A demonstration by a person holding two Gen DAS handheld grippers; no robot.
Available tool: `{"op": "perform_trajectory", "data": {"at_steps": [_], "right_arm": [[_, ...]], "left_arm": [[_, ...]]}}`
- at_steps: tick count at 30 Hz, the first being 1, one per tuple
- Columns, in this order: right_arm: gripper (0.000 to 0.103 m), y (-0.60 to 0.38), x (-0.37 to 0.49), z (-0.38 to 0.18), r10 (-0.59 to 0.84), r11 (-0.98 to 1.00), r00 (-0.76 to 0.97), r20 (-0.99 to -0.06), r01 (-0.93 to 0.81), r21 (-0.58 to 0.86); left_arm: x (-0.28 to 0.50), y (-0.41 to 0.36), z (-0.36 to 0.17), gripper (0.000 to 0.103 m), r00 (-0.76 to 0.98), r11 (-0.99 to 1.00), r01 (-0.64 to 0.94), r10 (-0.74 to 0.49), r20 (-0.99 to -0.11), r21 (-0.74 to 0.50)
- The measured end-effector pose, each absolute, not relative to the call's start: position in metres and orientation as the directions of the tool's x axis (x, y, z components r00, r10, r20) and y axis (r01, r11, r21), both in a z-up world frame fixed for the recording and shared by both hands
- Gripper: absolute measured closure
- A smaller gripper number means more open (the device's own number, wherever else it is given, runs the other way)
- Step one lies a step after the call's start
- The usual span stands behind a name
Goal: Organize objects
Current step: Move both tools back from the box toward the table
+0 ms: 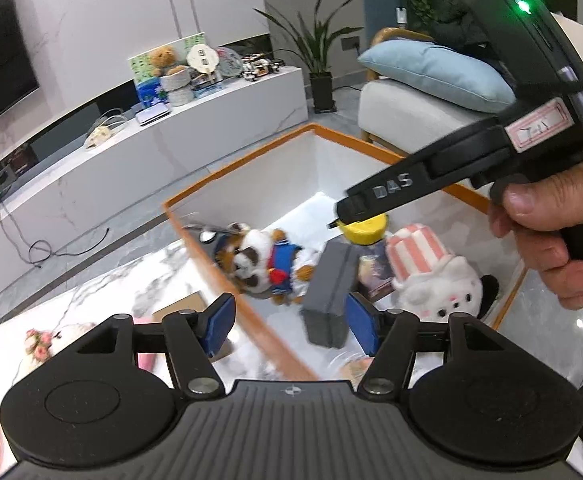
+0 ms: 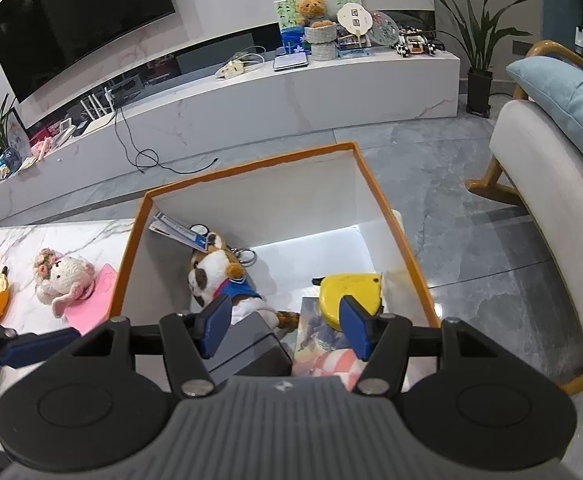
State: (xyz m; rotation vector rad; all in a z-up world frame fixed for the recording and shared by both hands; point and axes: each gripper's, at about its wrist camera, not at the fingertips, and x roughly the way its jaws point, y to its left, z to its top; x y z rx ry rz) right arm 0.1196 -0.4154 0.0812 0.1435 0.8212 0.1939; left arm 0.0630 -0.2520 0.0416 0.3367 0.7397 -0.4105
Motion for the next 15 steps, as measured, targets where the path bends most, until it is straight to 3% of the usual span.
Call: {"op": "perform_trajectory", "data": {"at_steps": [15], "right_arm": [[0.041,-0.384,0.110,0.083,0.246,0.969,0.662,-0.708,-0.195,0.153]], "left_arm": [[0.064,-0.165,0.027,0.030,0.670,0.928,0.350,-0.153,-0.726,0.127]]}}
